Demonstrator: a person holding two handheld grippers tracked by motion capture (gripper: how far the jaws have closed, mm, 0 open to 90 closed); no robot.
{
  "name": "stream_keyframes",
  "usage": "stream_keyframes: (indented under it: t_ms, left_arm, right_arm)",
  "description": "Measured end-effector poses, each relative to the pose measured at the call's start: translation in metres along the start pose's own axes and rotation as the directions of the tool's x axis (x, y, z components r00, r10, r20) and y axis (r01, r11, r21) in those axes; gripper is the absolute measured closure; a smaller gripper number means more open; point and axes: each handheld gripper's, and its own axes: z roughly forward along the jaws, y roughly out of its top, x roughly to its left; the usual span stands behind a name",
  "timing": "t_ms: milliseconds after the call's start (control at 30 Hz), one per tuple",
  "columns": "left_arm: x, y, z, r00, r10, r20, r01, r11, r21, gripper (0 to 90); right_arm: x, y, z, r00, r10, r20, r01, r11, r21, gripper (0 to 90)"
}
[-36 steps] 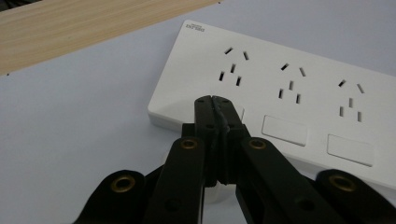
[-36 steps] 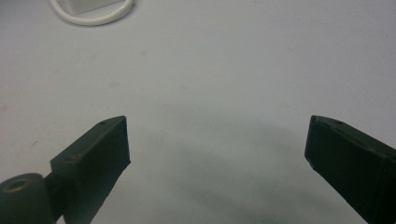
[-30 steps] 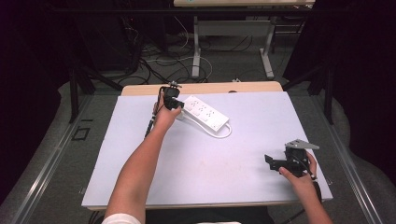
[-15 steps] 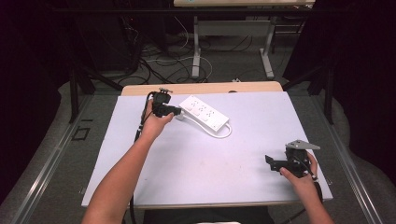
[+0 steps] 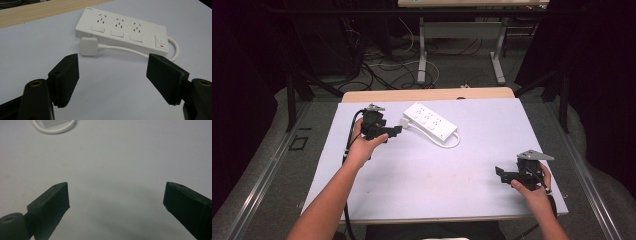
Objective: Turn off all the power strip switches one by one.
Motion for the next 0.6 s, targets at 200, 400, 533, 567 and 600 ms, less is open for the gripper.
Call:
stream_keyframes:
  t_ms: [200, 400, 533, 567, 600]
  left_arm:
    - [-0.003, -0.014, -0.017, 0.9995, -0.019, 0.024, 0.019, 0.9997, -0.016, 23.8]
    - [-0.007, -0.033, -0.034, 0.9983, -0.054, 0.02, 0.055, 0.9969, -0.055, 14.1]
    - [-0.008, -0.05, -0.042, 0.9962, -0.085, 0.019, 0.086, 0.9934, -0.076, 2.7]
    - [-0.007, -0.054, -0.045, 0.9962, -0.084, 0.022, 0.086, 0.9938, -0.071, 0.3]
    - [-0.006, -0.059, -0.046, 0.9955, -0.093, 0.019, 0.094, 0.9923, -0.081, 0.4]
  right_arm:
    - [0.001, 0.001, -0.001, 1.0, -0.003, 0.0, 0.003, 1.0, -0.002, 5.8]
    - [0.001, 0.0, -0.001, 1.0, -0.006, 0.001, 0.006, 1.0, -0.001, 5.8]
    - [0.002, 0.001, -0.003, 1.0, -0.009, 0.004, 0.008, 1.0, 0.022, 5.8]
    - [0.002, 0.001, -0.003, 1.0, -0.006, 0.006, 0.006, 1.0, 0.023, 5.8]
    - [0.003, 0.0, -0.001, 1.0, -0.001, 0.002, 0.001, 1.0, 0.001, 5.8]
